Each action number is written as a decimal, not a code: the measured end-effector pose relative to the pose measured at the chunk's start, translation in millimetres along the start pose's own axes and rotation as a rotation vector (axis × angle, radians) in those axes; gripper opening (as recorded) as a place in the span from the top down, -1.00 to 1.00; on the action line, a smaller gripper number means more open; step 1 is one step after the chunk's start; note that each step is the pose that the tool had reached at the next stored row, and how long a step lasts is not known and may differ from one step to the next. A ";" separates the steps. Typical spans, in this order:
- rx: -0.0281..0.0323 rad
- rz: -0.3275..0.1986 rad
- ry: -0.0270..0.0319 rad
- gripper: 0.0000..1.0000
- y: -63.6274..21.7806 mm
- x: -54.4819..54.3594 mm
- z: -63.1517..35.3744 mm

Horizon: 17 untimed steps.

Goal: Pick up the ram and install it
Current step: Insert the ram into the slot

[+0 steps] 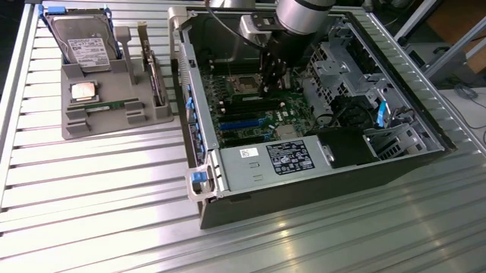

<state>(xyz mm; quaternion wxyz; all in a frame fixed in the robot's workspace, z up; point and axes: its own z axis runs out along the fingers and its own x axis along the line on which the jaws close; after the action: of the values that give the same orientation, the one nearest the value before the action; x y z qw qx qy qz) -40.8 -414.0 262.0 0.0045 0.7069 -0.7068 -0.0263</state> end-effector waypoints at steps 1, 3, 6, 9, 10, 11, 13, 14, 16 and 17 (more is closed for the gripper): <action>0.0000 0.000 0.0000 0.76 0.6 -0.4 2.0; 0.0000 0.000 -0.0001 0.76 1.6 -0.5 5.9; 0.0000 0.000 -0.0001 0.76 1.9 -0.4 10.0; 0.0000 0.000 0.0000 0.76 2.1 -0.3 13.0; 0.0000 0.000 0.0000 0.76 2.2 -0.3 14.7; 0.0000 0.000 -0.0001 0.76 2.2 -0.2 15.6; 0.0000 0.000 -0.0001 0.76 2.6 -0.2 17.7; 0.0001 0.000 -0.0001 0.76 3.0 -0.1 18.8; 0.0000 0.000 0.0000 0.76 3.6 -0.1 20.5; 0.0000 0.000 0.0000 0.76 3.7 0.0 22.3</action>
<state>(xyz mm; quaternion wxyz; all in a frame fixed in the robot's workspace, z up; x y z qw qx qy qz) -45.5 -413.3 239.9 0.0045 0.7069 -0.7068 -0.0263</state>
